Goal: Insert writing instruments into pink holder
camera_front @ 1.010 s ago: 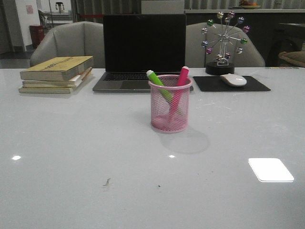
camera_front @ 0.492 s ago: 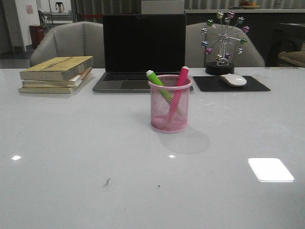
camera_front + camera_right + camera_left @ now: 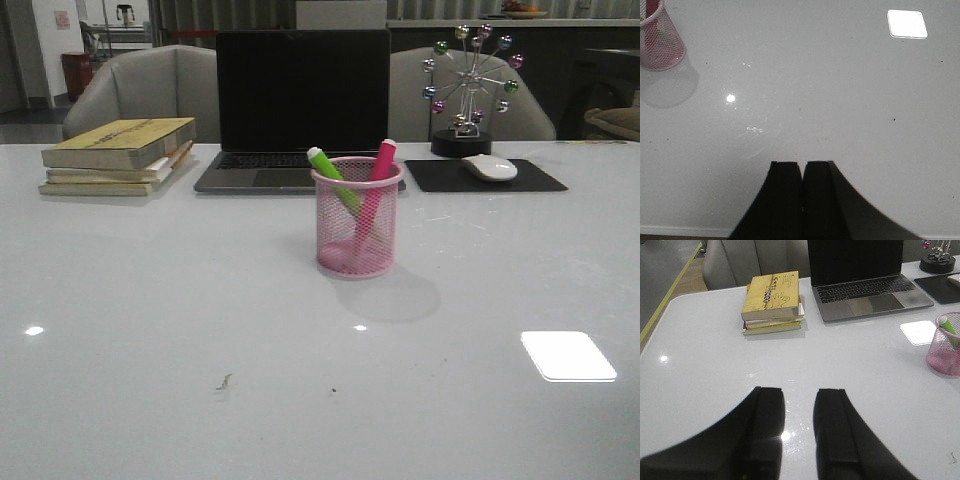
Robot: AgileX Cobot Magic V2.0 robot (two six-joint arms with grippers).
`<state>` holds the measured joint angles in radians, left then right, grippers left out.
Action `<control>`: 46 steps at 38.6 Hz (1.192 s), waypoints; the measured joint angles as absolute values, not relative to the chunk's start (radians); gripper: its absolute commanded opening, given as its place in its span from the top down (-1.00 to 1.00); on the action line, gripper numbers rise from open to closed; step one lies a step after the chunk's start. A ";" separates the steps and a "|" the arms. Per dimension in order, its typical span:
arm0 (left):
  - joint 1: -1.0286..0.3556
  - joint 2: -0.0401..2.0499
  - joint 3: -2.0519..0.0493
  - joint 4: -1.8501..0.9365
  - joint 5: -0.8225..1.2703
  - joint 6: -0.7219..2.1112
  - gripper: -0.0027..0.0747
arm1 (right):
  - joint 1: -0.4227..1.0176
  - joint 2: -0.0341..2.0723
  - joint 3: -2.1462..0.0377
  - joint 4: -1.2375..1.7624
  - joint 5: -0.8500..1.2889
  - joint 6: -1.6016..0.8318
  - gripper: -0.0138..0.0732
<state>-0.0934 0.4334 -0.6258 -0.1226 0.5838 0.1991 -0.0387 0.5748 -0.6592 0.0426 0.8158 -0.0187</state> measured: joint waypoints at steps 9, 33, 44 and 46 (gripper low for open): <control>-0.093 0.433 -0.626 -0.123 0.583 0.199 0.30 | -0.039 0.575 -0.659 0.099 0.816 -0.019 0.57; -0.093 0.433 -0.626 -0.123 0.582 0.199 0.30 | -0.039 0.573 -0.659 0.101 0.818 -0.019 0.57; -0.093 0.433 -0.626 -0.123 0.582 0.199 0.30 | -0.039 0.410 -0.619 0.101 0.711 -0.019 0.57; -0.093 0.433 -0.626 -0.123 0.582 0.199 0.30 | -0.039 0.357 -0.601 0.099 0.672 -0.019 0.57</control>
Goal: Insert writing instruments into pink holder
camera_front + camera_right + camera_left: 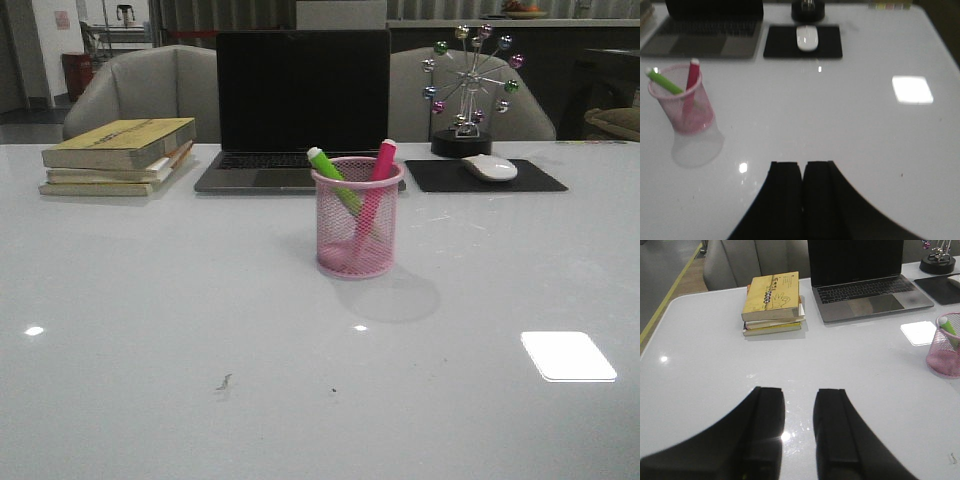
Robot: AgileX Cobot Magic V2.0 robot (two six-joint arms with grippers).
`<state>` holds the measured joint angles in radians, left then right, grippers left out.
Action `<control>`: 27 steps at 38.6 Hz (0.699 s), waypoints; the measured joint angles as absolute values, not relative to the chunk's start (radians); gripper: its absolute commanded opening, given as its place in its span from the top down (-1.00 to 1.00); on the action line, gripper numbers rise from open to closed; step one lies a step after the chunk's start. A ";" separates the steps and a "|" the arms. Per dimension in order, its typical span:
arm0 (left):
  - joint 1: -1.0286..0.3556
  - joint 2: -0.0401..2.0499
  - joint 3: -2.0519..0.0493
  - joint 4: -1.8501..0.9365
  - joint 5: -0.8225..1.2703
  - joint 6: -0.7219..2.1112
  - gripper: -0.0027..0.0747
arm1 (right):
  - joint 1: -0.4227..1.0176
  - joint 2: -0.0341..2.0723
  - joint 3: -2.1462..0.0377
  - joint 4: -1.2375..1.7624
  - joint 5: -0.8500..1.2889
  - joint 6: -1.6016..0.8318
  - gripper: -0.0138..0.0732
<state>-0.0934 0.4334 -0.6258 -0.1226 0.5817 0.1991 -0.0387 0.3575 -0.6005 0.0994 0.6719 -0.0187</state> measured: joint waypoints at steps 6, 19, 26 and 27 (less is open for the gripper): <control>-0.093 0.433 -0.626 -0.123 0.582 0.199 0.30 | -0.039 0.204 -0.514 0.089 0.557 -0.019 0.57; -0.093 0.433 -0.626 -0.123 0.582 0.199 0.30 | -0.039 -0.009 -0.225 0.096 0.290 -0.019 0.57; -0.093 0.433 -0.624 -0.123 0.582 0.199 0.30 | -0.039 -0.011 -0.079 0.111 0.149 -0.019 0.57; -0.093 0.433 -0.624 -0.123 0.582 0.199 0.30 | -0.039 -0.011 -0.063 0.112 0.136 -0.019 0.57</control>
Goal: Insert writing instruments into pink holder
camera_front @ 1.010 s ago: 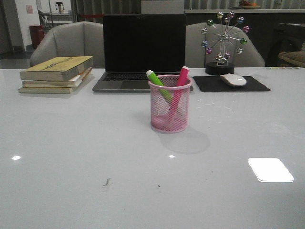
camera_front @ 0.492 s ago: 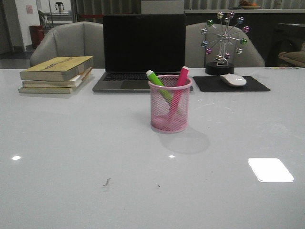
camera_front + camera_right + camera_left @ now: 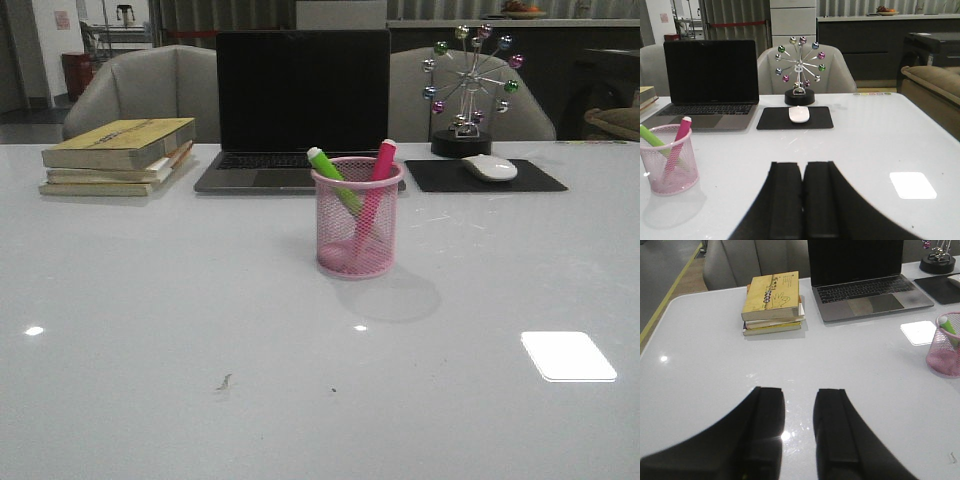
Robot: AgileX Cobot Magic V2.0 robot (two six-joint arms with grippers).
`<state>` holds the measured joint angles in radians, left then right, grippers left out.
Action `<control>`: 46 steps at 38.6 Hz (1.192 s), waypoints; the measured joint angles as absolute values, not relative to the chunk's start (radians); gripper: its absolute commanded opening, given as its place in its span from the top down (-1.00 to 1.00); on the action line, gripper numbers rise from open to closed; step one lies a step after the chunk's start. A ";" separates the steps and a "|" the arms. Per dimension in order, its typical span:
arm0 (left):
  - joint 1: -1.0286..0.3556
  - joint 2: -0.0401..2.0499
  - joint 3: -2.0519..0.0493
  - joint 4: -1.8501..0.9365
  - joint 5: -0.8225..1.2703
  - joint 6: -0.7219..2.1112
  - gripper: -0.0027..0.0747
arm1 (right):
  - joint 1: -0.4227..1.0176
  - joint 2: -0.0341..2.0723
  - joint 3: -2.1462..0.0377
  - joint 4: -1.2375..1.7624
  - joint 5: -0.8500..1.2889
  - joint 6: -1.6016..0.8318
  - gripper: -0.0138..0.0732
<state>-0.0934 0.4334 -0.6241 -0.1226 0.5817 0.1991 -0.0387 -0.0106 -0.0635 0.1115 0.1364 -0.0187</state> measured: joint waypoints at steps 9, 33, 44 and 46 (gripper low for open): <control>-0.093 0.433 -0.624 -0.123 0.582 0.199 0.30 | -0.039 -0.011 0.028 0.113 0.090 -0.016 0.57; -0.093 0.433 -0.624 -0.123 0.582 0.199 0.30 | -0.039 -0.011 0.031 0.113 0.140 -0.016 0.57; -0.093 0.433 -0.624 -0.123 0.582 0.199 0.30 | -0.039 -0.011 0.031 0.113 0.140 -0.018 0.57; -0.093 0.433 -0.624 -0.123 0.582 0.199 0.30 | -0.039 -0.011 0.031 0.113 0.140 -0.018 0.57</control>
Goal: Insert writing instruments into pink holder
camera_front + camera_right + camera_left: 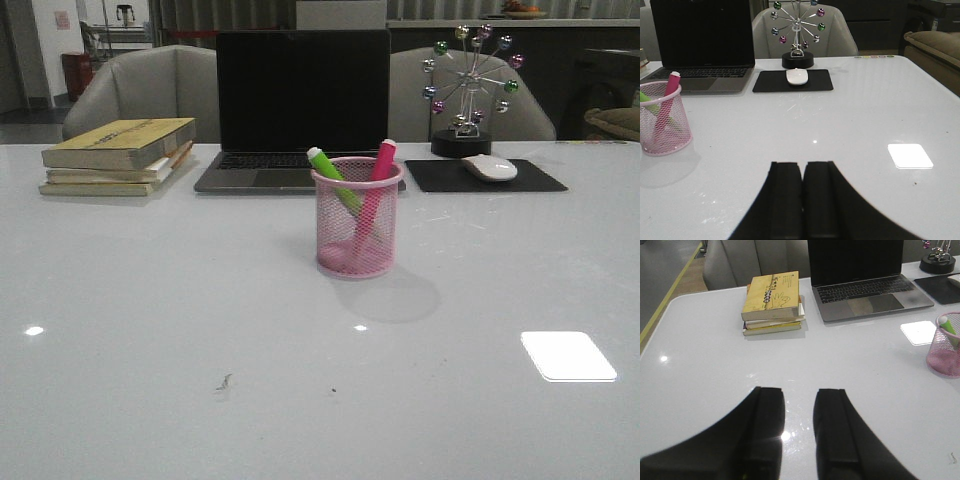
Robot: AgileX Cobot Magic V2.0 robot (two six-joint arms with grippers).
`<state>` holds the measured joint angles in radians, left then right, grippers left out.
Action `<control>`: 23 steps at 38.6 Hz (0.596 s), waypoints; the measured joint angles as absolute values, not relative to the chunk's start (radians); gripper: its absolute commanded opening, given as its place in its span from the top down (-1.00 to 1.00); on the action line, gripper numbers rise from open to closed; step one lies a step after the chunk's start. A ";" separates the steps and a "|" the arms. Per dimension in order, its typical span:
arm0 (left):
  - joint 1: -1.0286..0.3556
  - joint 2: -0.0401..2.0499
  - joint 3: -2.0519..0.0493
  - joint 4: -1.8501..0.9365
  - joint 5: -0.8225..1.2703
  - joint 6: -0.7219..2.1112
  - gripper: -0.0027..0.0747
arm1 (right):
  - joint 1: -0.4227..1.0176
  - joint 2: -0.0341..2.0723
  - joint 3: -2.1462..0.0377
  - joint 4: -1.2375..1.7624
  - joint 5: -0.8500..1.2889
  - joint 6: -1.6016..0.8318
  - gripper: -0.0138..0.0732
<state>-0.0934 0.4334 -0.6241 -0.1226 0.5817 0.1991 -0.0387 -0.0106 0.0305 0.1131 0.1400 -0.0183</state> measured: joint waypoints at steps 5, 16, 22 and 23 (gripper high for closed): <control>-0.093 0.433 -0.620 -0.123 0.582 0.199 0.30 | -0.039 -0.011 0.031 0.113 0.140 -0.018 0.57; -0.093 0.427 -0.509 -0.227 0.462 0.199 0.64 | -0.039 -0.011 0.031 0.113 0.140 -0.018 0.57; -0.093 0.392 -0.465 -0.249 0.362 0.199 0.69 | -0.039 -0.011 0.031 0.113 0.140 -0.018 0.57; -0.093 0.382 -0.453 -0.251 0.334 0.199 0.69 | -0.039 -0.011 0.031 0.113 0.140 -0.018 0.57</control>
